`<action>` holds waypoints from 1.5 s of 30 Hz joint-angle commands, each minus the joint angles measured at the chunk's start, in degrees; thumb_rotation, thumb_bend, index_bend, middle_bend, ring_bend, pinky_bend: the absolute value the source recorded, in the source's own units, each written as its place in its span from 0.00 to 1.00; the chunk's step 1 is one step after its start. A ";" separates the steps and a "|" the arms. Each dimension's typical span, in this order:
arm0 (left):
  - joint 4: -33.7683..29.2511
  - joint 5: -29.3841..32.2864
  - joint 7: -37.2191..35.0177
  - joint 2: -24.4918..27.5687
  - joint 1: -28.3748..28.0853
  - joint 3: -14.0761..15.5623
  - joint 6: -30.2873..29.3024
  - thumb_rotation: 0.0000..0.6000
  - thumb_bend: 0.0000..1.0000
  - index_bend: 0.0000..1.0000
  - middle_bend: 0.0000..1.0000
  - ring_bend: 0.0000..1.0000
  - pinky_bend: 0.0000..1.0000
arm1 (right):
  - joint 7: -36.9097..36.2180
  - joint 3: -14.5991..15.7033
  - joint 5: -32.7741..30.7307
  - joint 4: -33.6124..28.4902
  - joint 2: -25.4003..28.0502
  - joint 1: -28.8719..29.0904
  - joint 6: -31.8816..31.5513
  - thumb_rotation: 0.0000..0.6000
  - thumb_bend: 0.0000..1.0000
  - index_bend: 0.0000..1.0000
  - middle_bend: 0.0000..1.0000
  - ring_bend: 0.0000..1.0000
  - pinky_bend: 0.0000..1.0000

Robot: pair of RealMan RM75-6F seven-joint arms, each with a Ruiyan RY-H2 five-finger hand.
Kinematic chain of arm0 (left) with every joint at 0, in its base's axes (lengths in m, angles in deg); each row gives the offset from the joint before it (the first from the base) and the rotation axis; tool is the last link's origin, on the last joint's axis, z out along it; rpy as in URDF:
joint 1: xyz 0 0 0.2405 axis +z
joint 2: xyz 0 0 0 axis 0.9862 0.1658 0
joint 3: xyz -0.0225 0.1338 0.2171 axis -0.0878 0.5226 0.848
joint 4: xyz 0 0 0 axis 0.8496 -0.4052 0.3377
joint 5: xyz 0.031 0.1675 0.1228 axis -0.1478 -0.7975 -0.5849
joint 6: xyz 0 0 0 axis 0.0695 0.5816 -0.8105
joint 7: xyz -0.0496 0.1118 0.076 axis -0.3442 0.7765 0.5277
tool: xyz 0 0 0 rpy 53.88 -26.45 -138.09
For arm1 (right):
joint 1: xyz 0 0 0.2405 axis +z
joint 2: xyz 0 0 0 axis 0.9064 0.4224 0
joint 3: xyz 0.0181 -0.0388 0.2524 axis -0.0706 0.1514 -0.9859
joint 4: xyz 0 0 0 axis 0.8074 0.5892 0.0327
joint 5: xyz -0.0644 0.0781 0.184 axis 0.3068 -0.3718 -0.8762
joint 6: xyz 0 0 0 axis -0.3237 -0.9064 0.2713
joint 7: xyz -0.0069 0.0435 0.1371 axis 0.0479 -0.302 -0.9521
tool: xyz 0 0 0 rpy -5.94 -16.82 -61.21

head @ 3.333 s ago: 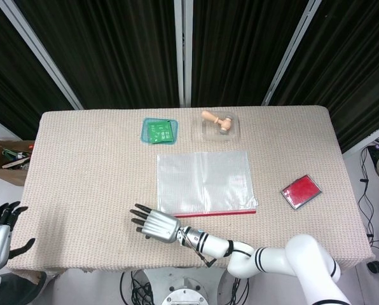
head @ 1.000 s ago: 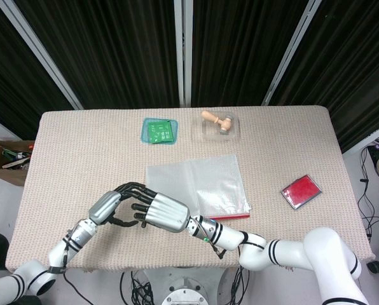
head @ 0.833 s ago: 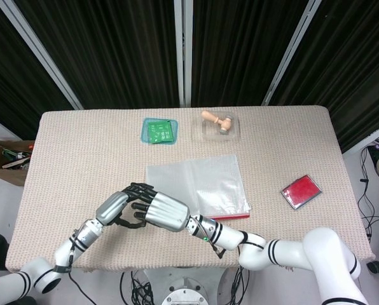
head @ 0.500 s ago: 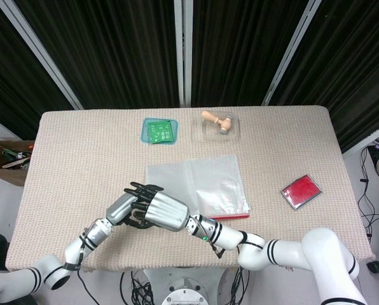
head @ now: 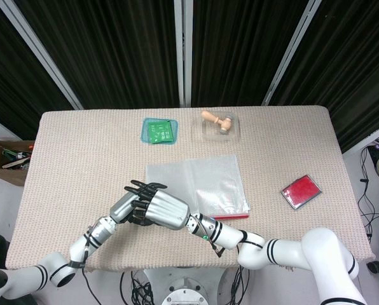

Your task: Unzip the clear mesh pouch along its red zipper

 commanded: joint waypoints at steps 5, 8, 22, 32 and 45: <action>1.00 0.62 -1.28 -0.77 -0.39 0.45 -0.19 1.00 0.30 0.56 0.15 0.08 0.14 | -0.26 0.09 0.09 0.39 -0.16 0.06 -0.27 1.00 0.54 0.94 0.34 0.05 0.00; 1.31 1.28 -3.14 -1.12 -0.17 0.47 -0.62 1.00 0.33 0.60 0.17 0.08 0.14 | -0.33 0.42 0.33 0.39 -0.14 -0.22 -0.82 1.00 0.54 0.94 0.34 0.05 0.00; 3.11 1.93 -13.15 -1.33 1.21 2.18 -3.18 1.00 0.36 0.65 0.19 0.08 0.14 | 0.79 3.83 2.78 3.44 -1.18 -4.73 -7.31 1.00 0.54 0.95 0.34 0.05 0.00; 2.85 1.33 -17.54 -0.85 1.25 2.90 -4.55 1.00 0.37 0.65 0.19 0.08 0.14 | 1.67 3.91 3.47 6.32 -2.14 -5.82 -9.15 1.00 0.54 0.96 0.34 0.05 0.00; 3.25 1.22 -24.15 -0.45 1.16 3.47 -5.49 1.00 0.39 0.66 0.19 0.08 0.14 | 1.96 4.16 3.14 8.38 -2.71 -7.38 -10.14 1.00 0.54 0.96 0.34 0.05 0.00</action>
